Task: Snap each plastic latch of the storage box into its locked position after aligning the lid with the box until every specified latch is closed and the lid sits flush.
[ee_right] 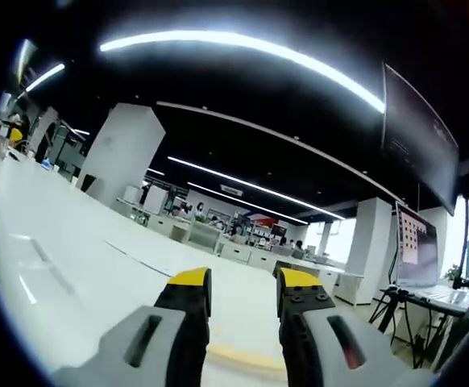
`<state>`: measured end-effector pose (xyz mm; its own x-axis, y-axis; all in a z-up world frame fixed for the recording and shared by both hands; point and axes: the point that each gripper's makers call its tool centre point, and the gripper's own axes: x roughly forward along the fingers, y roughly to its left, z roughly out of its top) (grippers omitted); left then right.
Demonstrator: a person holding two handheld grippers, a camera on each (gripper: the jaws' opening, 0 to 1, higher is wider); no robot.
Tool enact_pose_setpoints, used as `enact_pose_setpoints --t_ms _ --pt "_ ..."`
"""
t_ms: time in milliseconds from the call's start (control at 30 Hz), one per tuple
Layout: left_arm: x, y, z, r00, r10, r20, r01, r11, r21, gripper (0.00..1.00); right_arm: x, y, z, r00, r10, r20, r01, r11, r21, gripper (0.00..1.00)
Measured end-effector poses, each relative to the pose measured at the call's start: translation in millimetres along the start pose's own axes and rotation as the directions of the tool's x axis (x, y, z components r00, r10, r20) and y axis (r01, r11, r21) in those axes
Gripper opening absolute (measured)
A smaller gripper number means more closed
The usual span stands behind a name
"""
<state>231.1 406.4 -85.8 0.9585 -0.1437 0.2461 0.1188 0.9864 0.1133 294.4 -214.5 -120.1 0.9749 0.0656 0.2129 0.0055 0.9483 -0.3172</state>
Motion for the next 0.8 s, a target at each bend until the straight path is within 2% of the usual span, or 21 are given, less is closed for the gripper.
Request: enact_pose_setpoints --t_ms 200,300,400,567,733,800 --pt "1.5 -2.4 4.1 1.000 -0.003 -0.009 0.003 1.000 0.001 0.75 0.6 5.2 0.7 1.000 0.015 0.000 -0.015 1.000 0.002 0.32" --pt "4.4 -6.0 1.8 0.999 -0.016 -0.032 0.016 1.000 -0.009 0.76 2.5 10.0 -1.2 0.999 0.031 -0.013 -0.031 1.000 -0.005 0.32" --pt "7.5 -15.3 0.9 0.998 -0.038 -0.054 0.038 0.999 -0.001 0.76 2.5 13.5 -0.5 0.999 0.038 -0.012 -0.038 0.999 -0.019 0.32" --pt "10.8 -44.7 0.7 0.987 -0.136 -0.090 0.138 0.990 0.009 0.77 -1.0 12.7 1.3 0.999 0.032 -0.008 -0.032 0.999 -0.030 0.32" --pt "16.4 -63.3 1.8 0.978 -0.185 -0.099 0.187 0.982 0.010 0.77 -3.3 11.1 0.7 0.999 0.035 -0.006 -0.036 0.999 -0.011 0.32" --pt "20.0 -71.7 0.5 0.972 -0.204 -0.119 0.207 0.978 0.016 0.77 -4.2 10.4 0.3 0.999 0.044 -0.004 -0.044 0.999 0.008 0.32"
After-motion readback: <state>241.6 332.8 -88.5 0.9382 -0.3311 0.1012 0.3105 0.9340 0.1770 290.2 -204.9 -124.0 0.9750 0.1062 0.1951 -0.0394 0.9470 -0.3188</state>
